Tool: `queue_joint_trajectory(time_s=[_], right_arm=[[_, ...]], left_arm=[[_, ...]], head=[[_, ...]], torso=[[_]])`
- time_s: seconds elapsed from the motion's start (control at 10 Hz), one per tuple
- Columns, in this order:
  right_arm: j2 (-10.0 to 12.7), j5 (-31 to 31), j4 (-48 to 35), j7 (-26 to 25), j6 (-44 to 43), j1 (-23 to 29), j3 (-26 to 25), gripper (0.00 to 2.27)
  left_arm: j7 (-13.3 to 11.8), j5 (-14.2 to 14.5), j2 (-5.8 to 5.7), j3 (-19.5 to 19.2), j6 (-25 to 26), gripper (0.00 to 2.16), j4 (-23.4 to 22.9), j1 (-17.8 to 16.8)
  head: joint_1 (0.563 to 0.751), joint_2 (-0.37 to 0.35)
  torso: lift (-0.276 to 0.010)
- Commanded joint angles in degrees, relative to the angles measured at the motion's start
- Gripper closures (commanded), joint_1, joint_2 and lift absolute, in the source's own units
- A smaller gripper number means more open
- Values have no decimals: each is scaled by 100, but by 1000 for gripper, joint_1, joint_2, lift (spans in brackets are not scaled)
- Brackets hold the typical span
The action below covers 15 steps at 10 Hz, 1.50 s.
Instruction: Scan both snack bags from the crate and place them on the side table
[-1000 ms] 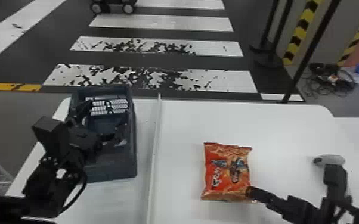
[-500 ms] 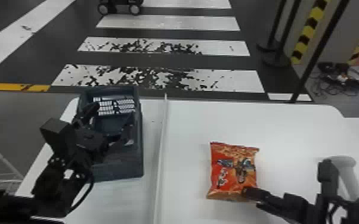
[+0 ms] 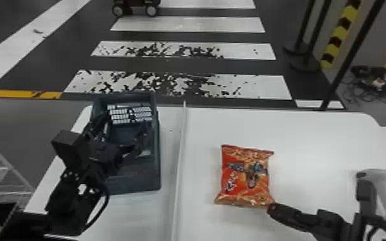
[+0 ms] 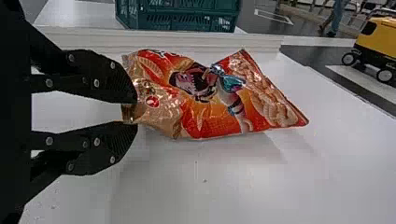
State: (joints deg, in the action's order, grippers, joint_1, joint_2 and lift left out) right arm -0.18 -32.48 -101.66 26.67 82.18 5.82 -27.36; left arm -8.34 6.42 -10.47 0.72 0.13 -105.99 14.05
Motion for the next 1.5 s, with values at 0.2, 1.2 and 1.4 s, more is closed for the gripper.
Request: queue_joint_trajectory(time_s=[0.2, 1.2, 1.4], right_arm=[[23, -56, -187, 172, -30, 7, -226, 2246], [23, 2484, -2059, 172, -2087, 209, -68, 2246], [23, 3679, -2490, 163, -3950, 807, 644, 2246]], left_arm=[[34, -9, 9, -2, 54, 83, 17, 36], [43, 43, -8, -28, 54, 83, 79, 36], [43, 43, -8, -20, 54, 83, 88, 36]], head=[[695, 26], [695, -110], [695, -135]], torso=[[-98], [-98], [-98]])
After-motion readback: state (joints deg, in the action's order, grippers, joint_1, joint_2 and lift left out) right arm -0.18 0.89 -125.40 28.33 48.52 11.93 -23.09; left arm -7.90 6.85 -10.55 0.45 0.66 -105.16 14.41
